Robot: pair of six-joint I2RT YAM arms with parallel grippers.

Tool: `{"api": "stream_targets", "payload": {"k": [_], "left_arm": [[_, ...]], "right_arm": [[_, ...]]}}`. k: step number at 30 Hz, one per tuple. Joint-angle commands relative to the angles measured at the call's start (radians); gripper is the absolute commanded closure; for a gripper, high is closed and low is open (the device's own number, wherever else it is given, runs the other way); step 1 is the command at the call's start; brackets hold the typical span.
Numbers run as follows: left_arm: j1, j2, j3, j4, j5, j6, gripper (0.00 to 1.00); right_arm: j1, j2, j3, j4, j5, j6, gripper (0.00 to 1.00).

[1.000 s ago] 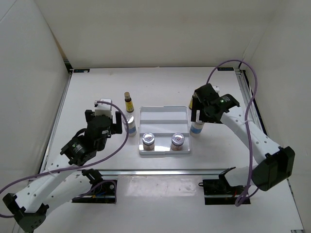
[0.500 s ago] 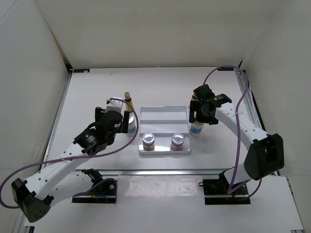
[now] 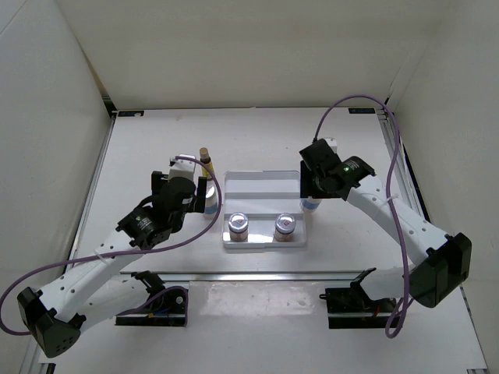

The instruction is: Organize the condiment bottles

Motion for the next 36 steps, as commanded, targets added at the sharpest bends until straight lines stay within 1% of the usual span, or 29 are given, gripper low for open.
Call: {"api": "stream_targets", "payload": {"k": [1, 2, 6, 7, 10, 14, 17, 20, 26, 29, 33, 34, 36], "left_arm": [[0.004, -0.016, 0.024, 0.005, -0.031, -0.002, 0.0], [0.004, -0.016, 0.024, 0.005, -0.031, -0.003, 0.0], [0.004, -0.007, 0.024, 0.005, -0.041, -0.003, 0.0], [0.004, -0.007, 0.024, 0.005, -0.041, -0.003, 0.0], [0.004, 0.002, 0.024, 0.005, -0.05, -0.003, 0.0], [0.004, 0.021, 0.024, 0.005, -0.05, -0.003, 0.0], [0.004, 0.03, 0.024, 0.005, -0.05, -0.003, 0.0], [0.004, 0.054, 0.024, -0.004, -0.05, -0.003, 0.0], [0.004, 0.073, 0.024, -0.004, -0.05, -0.003, 0.0], [0.004, 0.073, 0.024, -0.004, -0.05, -0.003, 0.0], [0.004, 0.082, 0.024, -0.004, -0.05, -0.003, 0.0], [0.004, 0.082, 0.024, -0.004, -0.05, -0.003, 0.0], [0.004, 0.091, 0.024, -0.004, -0.059, -0.003, 0.0]], "right_arm": [[0.066, 0.0, 0.099, 0.006, 0.077, 0.049, 0.96], [0.088, 0.024, 0.099, 0.006, 0.077, 0.049, 0.98], [0.131, 0.095, 0.136, 0.032, 0.077, 0.038, 0.98], [0.131, 0.11, 0.136, 0.058, 0.077, 0.038, 0.98], [0.131, 0.194, 0.159, 0.08, 0.077, 0.02, 0.98], [0.122, 0.264, 0.168, 0.092, 0.077, 0.011, 0.98], [0.122, 0.282, 0.158, 0.137, 0.065, 0.011, 0.96], [0.102, 0.307, 0.157, 0.137, 0.043, 0.02, 0.96], [0.042, 0.307, 0.125, 0.158, -0.035, 0.02, 0.95], [0.042, 0.307, 0.125, 0.158, -0.046, 0.02, 0.95], [0.042, 0.317, 0.125, 0.158, -0.046, 0.02, 0.84], [0.042, 0.317, 0.125, 0.158, -0.046, 0.02, 0.77], [0.042, 0.305, 0.125, 0.158, -0.046, 0.03, 0.68]]}}
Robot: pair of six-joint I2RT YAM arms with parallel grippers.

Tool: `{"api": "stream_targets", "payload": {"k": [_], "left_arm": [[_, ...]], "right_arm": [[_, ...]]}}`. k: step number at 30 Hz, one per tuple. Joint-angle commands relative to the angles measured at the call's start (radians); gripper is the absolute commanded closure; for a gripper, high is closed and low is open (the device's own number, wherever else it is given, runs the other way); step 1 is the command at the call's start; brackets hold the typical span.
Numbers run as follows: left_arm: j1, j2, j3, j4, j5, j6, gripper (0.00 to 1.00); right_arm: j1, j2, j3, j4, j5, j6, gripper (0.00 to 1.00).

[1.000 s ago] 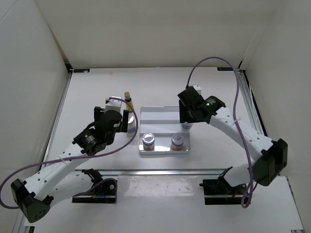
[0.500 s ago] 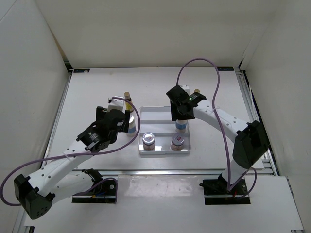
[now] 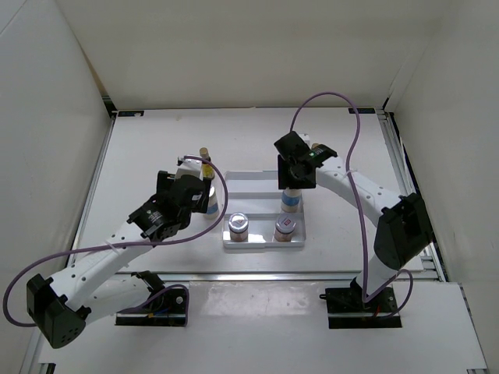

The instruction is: Organize the condiment bottles

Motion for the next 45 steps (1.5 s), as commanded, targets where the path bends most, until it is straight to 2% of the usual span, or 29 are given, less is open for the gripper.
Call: {"api": "stream_targets", "payload": {"k": [1, 3, 4, 7, 10, 14, 17, 19, 22, 25, 31, 37, 42, 45], "left_arm": [[0.004, 0.004, 0.024, 0.0, -0.026, -0.001, 0.0], [0.004, 0.004, 0.024, 0.0, -0.026, -0.001, 0.0], [0.004, 0.004, 0.024, 0.0, -0.026, -0.001, 0.0], [0.004, -0.005, 0.024, 0.0, -0.035, -0.02, 0.0], [0.035, -0.005, 0.024, 0.0, 0.001, -0.029, 0.0], [0.127, 0.022, 0.107, 0.012, 0.203, -0.038, 0.0], [0.196, 0.094, 0.15, 0.026, 0.314, -0.047, 0.0], [0.228, 0.166, 0.193, 0.026, 0.398, -0.047, 0.0], [0.276, 0.22, 0.211, 0.055, 0.524, -0.047, 0.0], [0.29, 0.246, 0.211, 0.09, 0.613, -0.057, 0.0], [0.29, 0.281, 0.182, 0.115, 0.702, -0.066, 0.0], [0.29, 0.301, 0.129, 0.124, 0.693, -0.096, 0.0], [0.29, 0.301, 0.099, 0.124, 0.703, -0.116, 0.06], [0.29, 0.301, 0.115, 0.106, 0.693, -0.116, 0.15]], "right_arm": [[-0.004, -0.017, -0.022, 0.02, 0.004, 0.013, 0.56], [-0.004, -0.026, -0.022, 0.02, 0.004, 0.013, 0.4], [-0.004, -0.035, -0.022, 0.02, 0.013, 0.013, 0.19], [-0.004, -0.063, -0.013, -0.015, 0.051, 0.047, 0.0], [0.045, -0.121, -0.004, -0.048, 0.161, 0.09, 0.0], [0.161, -0.245, -0.028, -0.077, 0.324, 0.189, 0.0], [0.23, -0.311, -0.155, -0.019, 0.37, 0.295, 0.0], [0.258, -0.321, -0.224, 0.018, 0.415, 0.309, 0.0], [0.268, -0.359, -0.214, 0.0, 0.433, 0.334, 0.0], [0.268, -0.391, -0.271, 0.023, 0.442, 0.354, 0.0], [0.268, -0.403, -0.295, 0.032, 0.442, 0.363, 0.0], [0.268, -0.394, -0.284, 0.032, 0.442, 0.363, 0.0], [0.268, -0.385, -0.284, 0.032, 0.442, 0.363, 0.0], [0.268, -0.385, -0.284, 0.032, 0.442, 0.363, 0.0]]}}
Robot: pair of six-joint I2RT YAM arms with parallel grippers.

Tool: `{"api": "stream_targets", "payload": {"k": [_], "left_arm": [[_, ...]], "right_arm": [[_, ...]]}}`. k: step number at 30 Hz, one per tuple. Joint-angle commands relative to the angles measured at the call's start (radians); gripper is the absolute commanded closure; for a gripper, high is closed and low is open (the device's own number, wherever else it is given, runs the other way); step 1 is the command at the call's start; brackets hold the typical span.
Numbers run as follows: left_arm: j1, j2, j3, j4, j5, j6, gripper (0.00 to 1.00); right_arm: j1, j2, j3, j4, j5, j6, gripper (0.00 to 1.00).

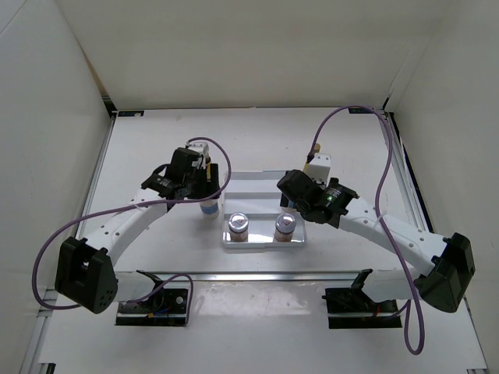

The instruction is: Organize the condiment bottles

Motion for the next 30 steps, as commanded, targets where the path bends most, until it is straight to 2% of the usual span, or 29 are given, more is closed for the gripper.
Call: {"api": "stream_targets", "payload": {"k": [1, 4, 5, 6, 8, 11, 18, 23, 30], "left_arm": [[0.004, -0.022, 0.022, -0.008, 0.014, -0.011, 0.24], [-0.026, -0.053, 0.095, -0.038, -0.029, -0.011, 0.41], [-0.057, -0.063, 0.118, -0.039, -0.076, -0.011, 0.53], [-0.076, -0.073, 0.162, -0.051, -0.098, -0.011, 0.58], [-0.119, -0.091, 0.203, -0.051, -0.127, -0.02, 0.65], [-0.163, -0.077, 0.276, -0.051, -0.152, -0.02, 0.7], [-0.228, 0.019, 0.321, -0.005, -0.182, -0.029, 0.7], [-0.24, 0.096, 0.261, 0.047, -0.164, -0.049, 0.7], [-0.24, 0.154, 0.187, 0.113, -0.135, -0.082, 0.63]], "right_arm": [[0.005, -0.005, 0.011, 0.028, 0.046, 0.022, 0.0], [0.005, -0.005, 0.011, 0.028, 0.046, 0.022, 0.0], [0.005, -0.005, 0.011, 0.028, 0.046, 0.022, 0.0], [0.005, -0.005, 0.011, 0.028, 0.046, 0.022, 0.0], [0.005, -0.005, 0.011, 0.019, 0.055, 0.022, 0.0], [0.005, -0.005, 0.011, 0.01, 0.055, 0.035, 0.0], [0.005, -0.005, 0.011, 0.01, 0.055, 0.035, 0.0], [0.005, -0.005, 0.011, 0.01, 0.055, 0.044, 0.0], [0.005, -0.005, 0.011, 0.01, 0.064, 0.044, 0.0]]}}
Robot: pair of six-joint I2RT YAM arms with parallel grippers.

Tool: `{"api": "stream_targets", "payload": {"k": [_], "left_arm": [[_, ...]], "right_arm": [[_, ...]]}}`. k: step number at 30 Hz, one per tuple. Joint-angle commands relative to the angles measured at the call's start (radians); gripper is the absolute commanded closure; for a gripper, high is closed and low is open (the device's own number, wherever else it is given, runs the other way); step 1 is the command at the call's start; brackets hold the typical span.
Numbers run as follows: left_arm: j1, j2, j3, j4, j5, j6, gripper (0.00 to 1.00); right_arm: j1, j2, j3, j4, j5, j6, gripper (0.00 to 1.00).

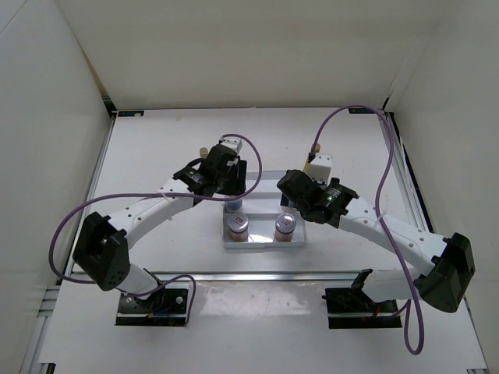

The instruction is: Organize the condiment bottles

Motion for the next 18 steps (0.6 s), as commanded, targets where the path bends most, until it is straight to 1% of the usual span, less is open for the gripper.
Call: {"api": "stream_targets", "payload": {"k": [1, 2, 4, 5, 6, 9, 11, 14, 17, 18], "left_arm": [[-0.005, -0.023, -0.006, 0.088, 0.01, -0.029, 0.61], [-0.005, -0.012, -0.006, 0.098, 0.01, -0.029, 0.6], [-0.005, -0.003, -0.017, 0.098, 0.01, -0.029, 0.54], [-0.005, 0.006, -0.017, 0.098, 0.01, -0.029, 0.45], [-0.005, 0.006, -0.017, 0.098, 0.01, -0.029, 0.29], [-0.005, 0.015, -0.017, 0.098, 0.001, -0.029, 0.14], [-0.005, 0.002, -0.017, 0.098, -0.01, -0.019, 0.01], [-0.005, -0.032, 0.046, 0.043, -0.045, 0.001, 0.01], [-0.005, -0.1, 0.103, -0.01, -0.105, 0.047, 0.01], [-0.005, -0.123, 0.132, -0.033, -0.123, 0.084, 0.01]], "right_arm": [[0.005, -0.005, 0.011, 0.011, 0.048, 0.03, 0.0], [0.005, -0.005, 0.011, 0.011, 0.048, 0.03, 0.0], [0.005, -0.005, 0.011, 0.011, 0.048, 0.03, 0.0], [0.005, -0.005, 0.011, 0.011, 0.048, 0.03, 0.0], [0.005, -0.005, 0.011, 0.011, 0.048, 0.03, 0.0], [0.005, -0.005, 0.011, 0.011, 0.048, 0.03, 0.0], [0.005, -0.005, 0.011, 0.011, 0.048, 0.03, 0.0], [0.005, -0.005, 0.011, 0.011, 0.048, 0.03, 0.0], [0.005, -0.005, 0.011, 0.011, 0.048, 0.03, 0.0], [0.005, -0.005, 0.011, 0.011, 0.048, 0.021, 0.0]]}}
